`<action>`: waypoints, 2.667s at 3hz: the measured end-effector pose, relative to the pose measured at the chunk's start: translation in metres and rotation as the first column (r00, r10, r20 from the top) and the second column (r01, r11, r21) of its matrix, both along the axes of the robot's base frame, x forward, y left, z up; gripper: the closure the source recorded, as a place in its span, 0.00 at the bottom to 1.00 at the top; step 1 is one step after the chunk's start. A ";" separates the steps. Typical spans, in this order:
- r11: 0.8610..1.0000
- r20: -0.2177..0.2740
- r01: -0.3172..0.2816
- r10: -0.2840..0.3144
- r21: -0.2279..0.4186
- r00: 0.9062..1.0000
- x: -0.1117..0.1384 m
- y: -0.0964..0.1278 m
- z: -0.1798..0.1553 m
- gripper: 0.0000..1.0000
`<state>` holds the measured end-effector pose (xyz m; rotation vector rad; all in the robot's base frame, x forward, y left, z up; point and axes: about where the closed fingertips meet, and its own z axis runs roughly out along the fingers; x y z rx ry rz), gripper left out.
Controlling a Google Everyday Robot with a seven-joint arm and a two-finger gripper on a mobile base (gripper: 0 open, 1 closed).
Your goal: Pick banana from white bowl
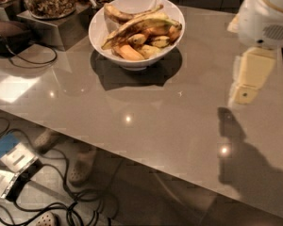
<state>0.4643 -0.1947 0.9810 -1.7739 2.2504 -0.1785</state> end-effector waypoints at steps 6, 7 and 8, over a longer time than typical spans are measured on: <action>0.992 0.057 -0.127 0.127 -0.007 0.990 0.123 0.091 0.014 0.00; 0.991 0.070 -0.127 0.124 0.038 0.990 0.142 0.100 0.026 0.00; 0.988 0.092 -0.130 0.122 0.084 0.988 0.165 0.107 0.044 0.00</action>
Offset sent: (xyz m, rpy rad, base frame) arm 0.0830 0.0710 -0.0063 -0.2410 0.1477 0.1452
